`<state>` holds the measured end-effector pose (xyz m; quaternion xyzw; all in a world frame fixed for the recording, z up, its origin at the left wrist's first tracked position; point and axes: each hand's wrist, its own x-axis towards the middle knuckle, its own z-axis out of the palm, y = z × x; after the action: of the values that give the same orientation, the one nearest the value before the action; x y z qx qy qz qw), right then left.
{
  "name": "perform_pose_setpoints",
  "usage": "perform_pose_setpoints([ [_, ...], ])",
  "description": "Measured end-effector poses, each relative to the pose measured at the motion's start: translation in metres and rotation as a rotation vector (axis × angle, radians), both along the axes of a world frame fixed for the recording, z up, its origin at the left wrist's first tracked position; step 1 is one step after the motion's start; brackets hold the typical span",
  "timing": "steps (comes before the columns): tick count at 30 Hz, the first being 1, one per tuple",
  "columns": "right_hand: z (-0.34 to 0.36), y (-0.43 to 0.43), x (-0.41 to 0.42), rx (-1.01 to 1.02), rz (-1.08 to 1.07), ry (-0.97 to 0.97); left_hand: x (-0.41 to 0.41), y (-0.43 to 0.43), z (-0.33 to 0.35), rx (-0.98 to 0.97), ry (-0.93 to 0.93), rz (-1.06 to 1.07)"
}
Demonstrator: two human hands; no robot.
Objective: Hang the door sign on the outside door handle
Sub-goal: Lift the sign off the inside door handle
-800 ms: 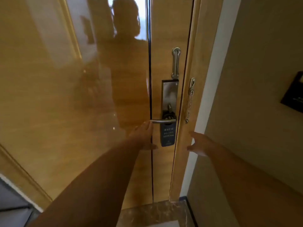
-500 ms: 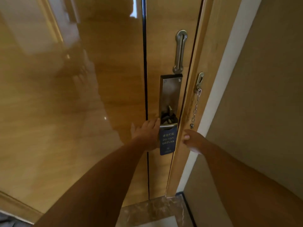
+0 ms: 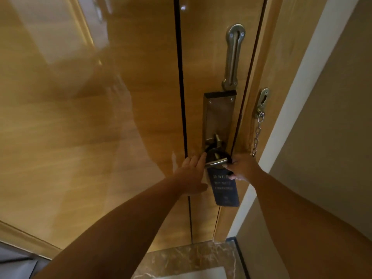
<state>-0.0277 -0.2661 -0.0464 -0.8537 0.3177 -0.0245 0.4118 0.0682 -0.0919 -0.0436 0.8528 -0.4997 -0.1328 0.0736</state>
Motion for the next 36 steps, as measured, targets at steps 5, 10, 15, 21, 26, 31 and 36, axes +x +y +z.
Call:
perform_pose_setpoints([
  [5, 0.026, -0.007, -0.015, 0.101, 0.12, 0.072, 0.01, -0.004, 0.005, -0.197, 0.191, 0.178],
  [10, 0.037, 0.024, -0.003, 0.137, 0.249, 0.151, 0.032, 0.003, 0.035, -0.317, 0.49, 0.241],
  [15, 0.014, 0.08, 0.024, 0.277, 0.267, 0.031, 0.056, 0.036, 0.05, -0.49, 0.525, 0.42],
  [21, 0.0, 0.12, 0.038, 0.38, 0.485, 0.117, 0.064, 0.049, 0.062, -0.373, 0.503, 0.398],
  [26, 0.0, 0.076, 0.008, 0.456, 0.452, 0.401, 0.048, 0.011, 0.058, -0.246, 0.444, 0.241],
  [31, -0.003, 0.014, -0.055, 0.555, 0.106, 0.279, 0.016, -0.055, 0.024, -0.022, 0.293, 0.008],
  [36, 0.015, -0.016, -0.095, 0.564, -0.059, 0.201, 0.021, -0.065, -0.013, -0.167, 0.318, 0.005],
])
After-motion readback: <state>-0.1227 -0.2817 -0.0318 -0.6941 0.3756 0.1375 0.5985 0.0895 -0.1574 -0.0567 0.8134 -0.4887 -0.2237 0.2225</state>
